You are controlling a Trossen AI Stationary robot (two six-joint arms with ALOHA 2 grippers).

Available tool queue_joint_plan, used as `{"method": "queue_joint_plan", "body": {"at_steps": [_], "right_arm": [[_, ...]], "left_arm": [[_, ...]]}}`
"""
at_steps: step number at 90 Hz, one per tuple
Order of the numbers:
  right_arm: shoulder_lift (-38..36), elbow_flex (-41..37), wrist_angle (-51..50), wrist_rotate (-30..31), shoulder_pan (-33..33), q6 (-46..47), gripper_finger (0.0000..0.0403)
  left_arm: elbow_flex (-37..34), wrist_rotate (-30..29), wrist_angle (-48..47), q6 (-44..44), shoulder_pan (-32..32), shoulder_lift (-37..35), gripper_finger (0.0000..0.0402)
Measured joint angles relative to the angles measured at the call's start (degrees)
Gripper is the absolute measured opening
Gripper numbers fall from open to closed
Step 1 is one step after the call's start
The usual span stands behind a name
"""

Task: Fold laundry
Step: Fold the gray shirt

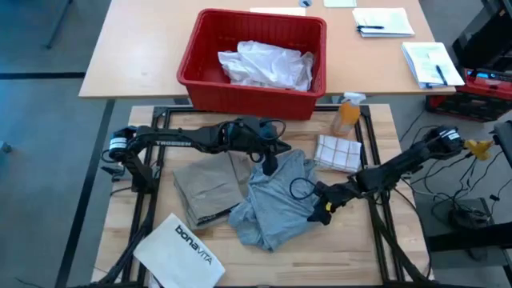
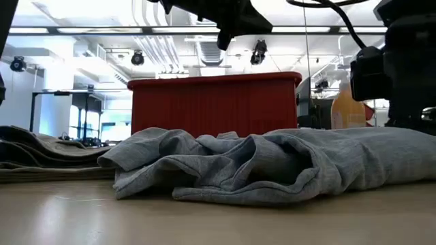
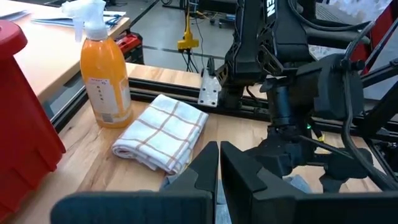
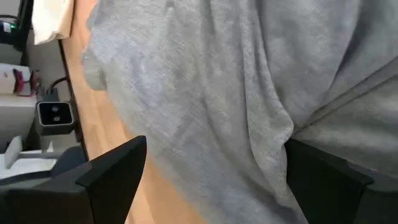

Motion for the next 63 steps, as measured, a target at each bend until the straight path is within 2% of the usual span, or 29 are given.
{"method": "queue_joint_plan", "body": {"at_steps": [17,31,38,49,63], "right_arm": [[1.18,-0.07,3.21,-4.26,0.01,-3.60,0.0343],[1.47,0.08,1.02,-0.44,-0.31,-2.49,0.0343],[2.40,0.07,0.77,-1.50,-0.22,-3.00,0.0343],[4.53,0.07,4.38,-5.14,-0.21,-5.07,0.0343],[5.71,-0.26,11.66,-5.41,-1.26,-4.90,0.0343]], "left_arm": [[0.00,0.00,0.00,-0.02,0.00,0.00,0.0000],[0.00,0.00,0.00,0.00,0.00,0.00,0.0000],[0.01,-0.01,-0.02,0.00,0.00,0.00,0.0000],[0.00,0.00,-0.02,-0.02,0.00,0.00,0.0000],[0.00,0.00,-0.02,-0.02,0.00,0.00,0.0000]]}}
